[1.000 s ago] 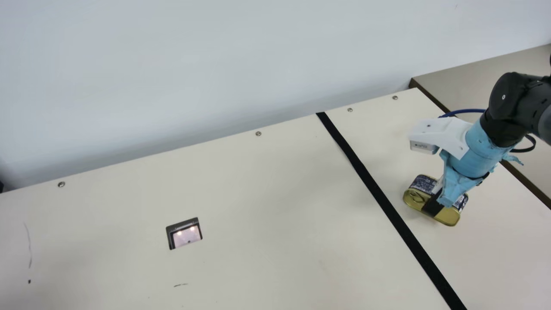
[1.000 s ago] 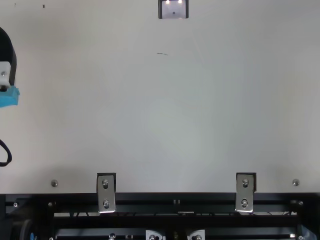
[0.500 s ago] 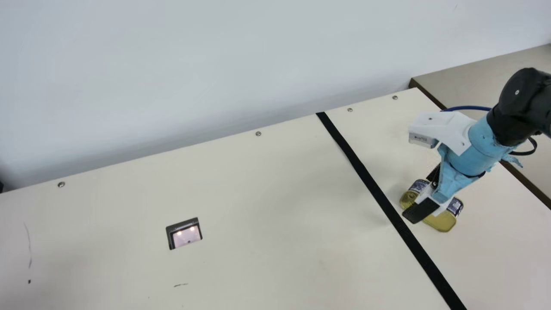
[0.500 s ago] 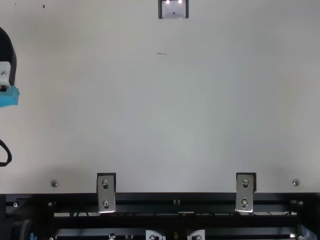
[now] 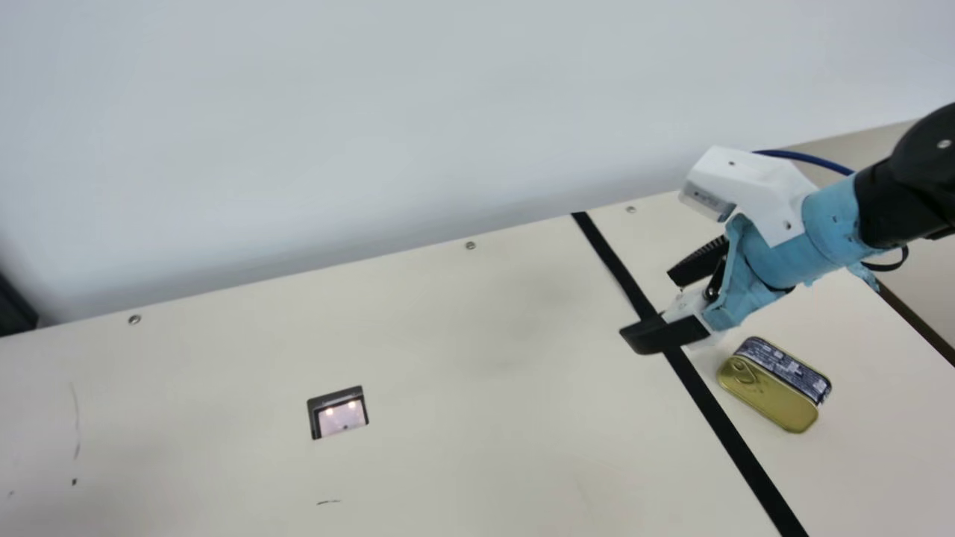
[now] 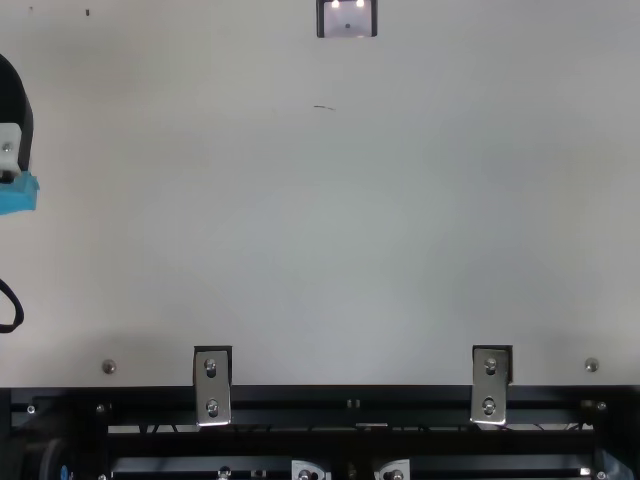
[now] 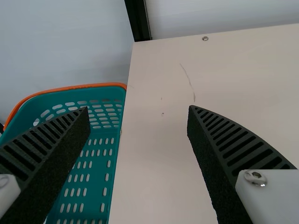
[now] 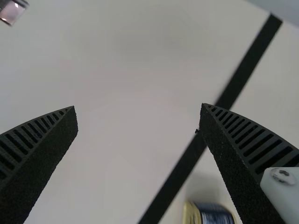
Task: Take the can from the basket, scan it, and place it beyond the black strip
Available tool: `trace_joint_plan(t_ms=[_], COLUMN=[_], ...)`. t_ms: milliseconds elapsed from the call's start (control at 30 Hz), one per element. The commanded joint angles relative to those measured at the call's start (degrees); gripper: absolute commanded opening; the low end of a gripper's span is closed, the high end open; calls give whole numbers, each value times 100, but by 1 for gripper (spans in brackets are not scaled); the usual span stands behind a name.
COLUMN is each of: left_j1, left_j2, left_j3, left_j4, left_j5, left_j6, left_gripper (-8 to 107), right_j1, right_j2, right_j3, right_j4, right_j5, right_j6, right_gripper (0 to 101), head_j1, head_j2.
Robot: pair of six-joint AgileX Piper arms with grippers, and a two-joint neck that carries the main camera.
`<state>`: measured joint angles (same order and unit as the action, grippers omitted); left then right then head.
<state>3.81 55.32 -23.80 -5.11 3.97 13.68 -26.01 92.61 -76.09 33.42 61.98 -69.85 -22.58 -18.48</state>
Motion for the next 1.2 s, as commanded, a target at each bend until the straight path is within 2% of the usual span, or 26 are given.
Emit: trace_joint_plan(t_ms=[0, 333, 567, 733, 867, 1167], left_j1=[0, 0, 0, 0, 0, 0], left_j2=[0, 0, 0, 0, 0, 0], left_j3=[0, 0, 0, 0, 0, 0], left_j4=[0, 0, 0, 0, 0, 0], left_j5=[0, 0, 0, 0, 0, 0], left_j6=[0, 0, 0, 0, 0, 0], left_gripper=[90, 90, 90, 90, 90, 90], right_j1=[321, 1390, 1930, 2183, 2346, 2442], right_j2=[4, 199, 379, 472, 473, 481], right_j3=[-52, -441, -703, -828, -832, -839], right_j4=[233, 647, 748, 754, 693, 689], right_j5=[-82, -438, -628, -722, -841, -827], right_j6=[42, 267, 413, 490, 580, 597], right_gripper=[101, 101, 101, 101, 101, 101], head_j1=[-161, -173, 51, 403, 403, 403], head_j2=[225, 1374, 2124, 2438, 2438, 2438])
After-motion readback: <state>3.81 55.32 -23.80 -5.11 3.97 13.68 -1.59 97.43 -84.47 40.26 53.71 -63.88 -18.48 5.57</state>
